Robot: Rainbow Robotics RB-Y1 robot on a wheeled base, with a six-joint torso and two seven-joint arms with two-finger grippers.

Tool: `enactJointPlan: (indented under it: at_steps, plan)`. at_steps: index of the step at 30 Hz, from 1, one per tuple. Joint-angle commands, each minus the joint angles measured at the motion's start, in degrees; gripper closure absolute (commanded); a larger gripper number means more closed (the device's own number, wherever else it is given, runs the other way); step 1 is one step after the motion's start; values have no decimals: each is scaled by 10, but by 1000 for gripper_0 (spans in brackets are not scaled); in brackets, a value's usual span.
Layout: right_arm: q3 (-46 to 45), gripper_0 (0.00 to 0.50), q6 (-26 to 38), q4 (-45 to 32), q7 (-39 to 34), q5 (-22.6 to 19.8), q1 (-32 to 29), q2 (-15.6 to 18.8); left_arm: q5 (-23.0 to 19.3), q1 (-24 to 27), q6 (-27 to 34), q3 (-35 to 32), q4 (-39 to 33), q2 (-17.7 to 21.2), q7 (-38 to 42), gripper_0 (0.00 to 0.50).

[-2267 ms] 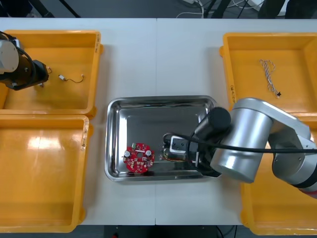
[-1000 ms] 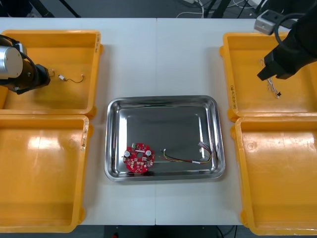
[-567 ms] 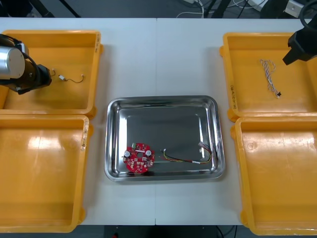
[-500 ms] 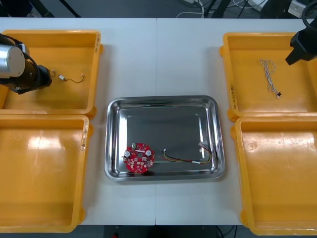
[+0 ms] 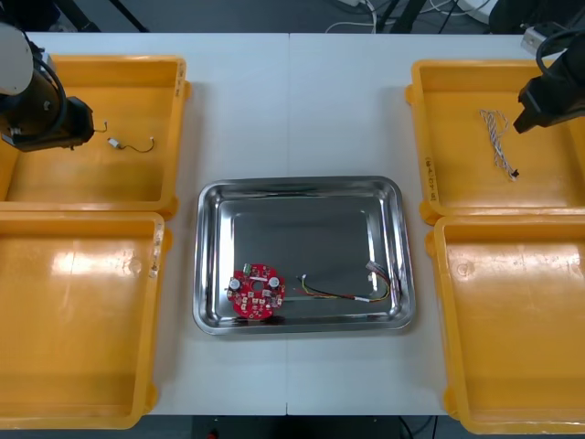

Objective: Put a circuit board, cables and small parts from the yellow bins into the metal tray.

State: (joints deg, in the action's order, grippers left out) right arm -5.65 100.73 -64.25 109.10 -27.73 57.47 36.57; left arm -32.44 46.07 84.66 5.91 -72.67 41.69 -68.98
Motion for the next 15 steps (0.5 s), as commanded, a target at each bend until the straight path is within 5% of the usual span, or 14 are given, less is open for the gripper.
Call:
enactJointPlan:
  at_steps: [1,15]
  plan:
    - [-17,0,-34,20,16,15,30,-18,4,17,55,-13,-74,13,-58,500]
    - [-25,0,-162,133,24,24,32,-31,-10,17,147,54,-252,-23,102,500]
